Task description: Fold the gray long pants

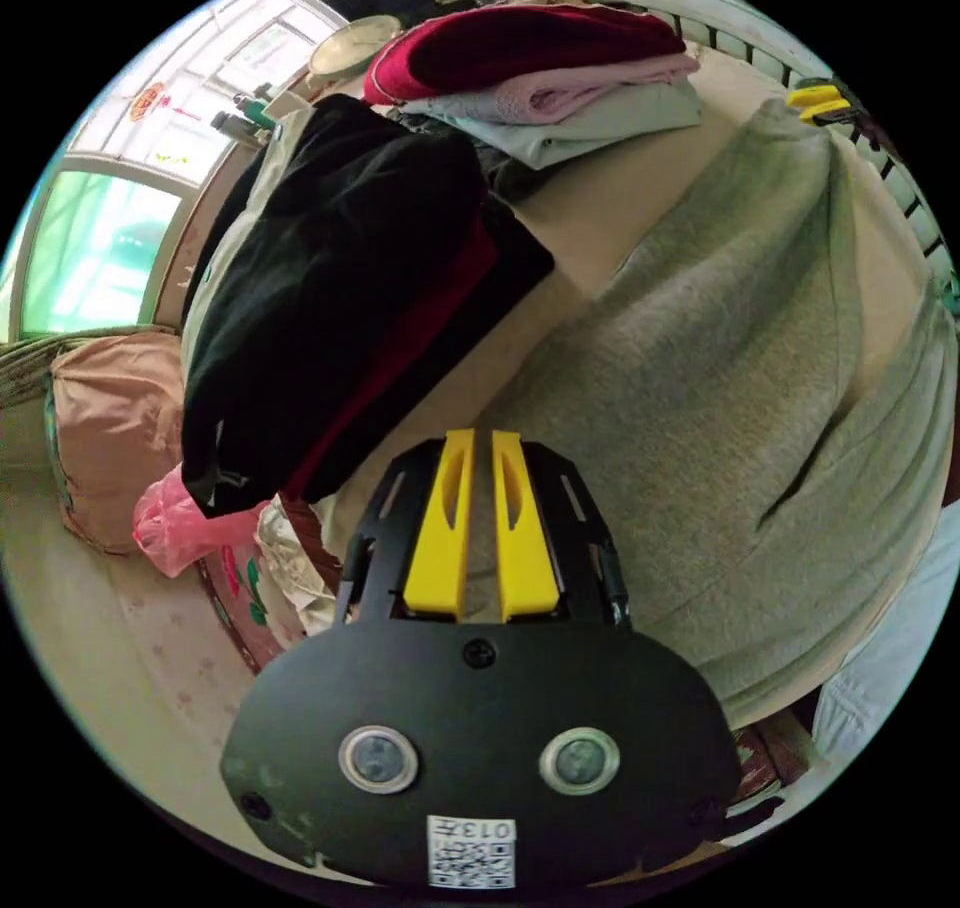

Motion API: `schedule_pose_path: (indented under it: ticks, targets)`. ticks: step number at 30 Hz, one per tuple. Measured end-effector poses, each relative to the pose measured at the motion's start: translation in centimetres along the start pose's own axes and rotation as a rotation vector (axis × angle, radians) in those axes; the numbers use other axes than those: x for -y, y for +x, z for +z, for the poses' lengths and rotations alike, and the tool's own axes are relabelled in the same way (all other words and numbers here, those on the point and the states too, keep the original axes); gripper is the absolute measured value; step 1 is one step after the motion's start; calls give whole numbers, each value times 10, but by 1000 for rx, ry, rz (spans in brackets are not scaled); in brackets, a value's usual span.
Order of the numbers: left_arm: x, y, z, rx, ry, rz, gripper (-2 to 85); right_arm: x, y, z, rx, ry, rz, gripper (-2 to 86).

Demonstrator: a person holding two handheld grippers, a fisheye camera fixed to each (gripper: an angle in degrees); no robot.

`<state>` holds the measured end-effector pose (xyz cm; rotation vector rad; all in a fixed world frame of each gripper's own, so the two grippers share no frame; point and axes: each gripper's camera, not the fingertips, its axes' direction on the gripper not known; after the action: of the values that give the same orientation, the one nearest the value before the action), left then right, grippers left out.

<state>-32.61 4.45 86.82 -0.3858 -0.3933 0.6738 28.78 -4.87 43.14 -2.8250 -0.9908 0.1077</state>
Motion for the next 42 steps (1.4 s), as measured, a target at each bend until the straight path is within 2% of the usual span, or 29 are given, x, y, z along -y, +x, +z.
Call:
schedule_pose_path:
  ticks: [3,7,9,13,17,23,28,35,38,42]
  targets:
    - [17,-8,20,40,-83,20,140,51,-2,29,-1,-81,-121,88]
    - [26,-18,38,-19,-130,74,151,85,-11,64,-21,-182,-270,97]
    - [29,-26,46,-82,-141,104,149,93,-2,66,23,-184,-252,94]
    - [33,-29,61,-211,-176,140,118,100,6,70,179,-197,-224,54]
    - [35,-28,65,-291,-197,142,80,102,-4,66,196,-199,-225,29]
    - [14,-20,35,-259,-167,141,16,95,-35,37,55,-193,-230,18]
    - [-35,-2,-35,-125,-12,108,7,46,-63,-60,-161,-3,-155,16]
    - [-165,78,-159,34,226,6,5,-74,-150,-180,-403,161,-31,17]
    - [-215,134,-188,88,226,15,5,-138,-202,-210,-486,175,63,19]
    - [-274,218,-198,137,169,45,6,-214,-277,-215,-580,102,201,18]
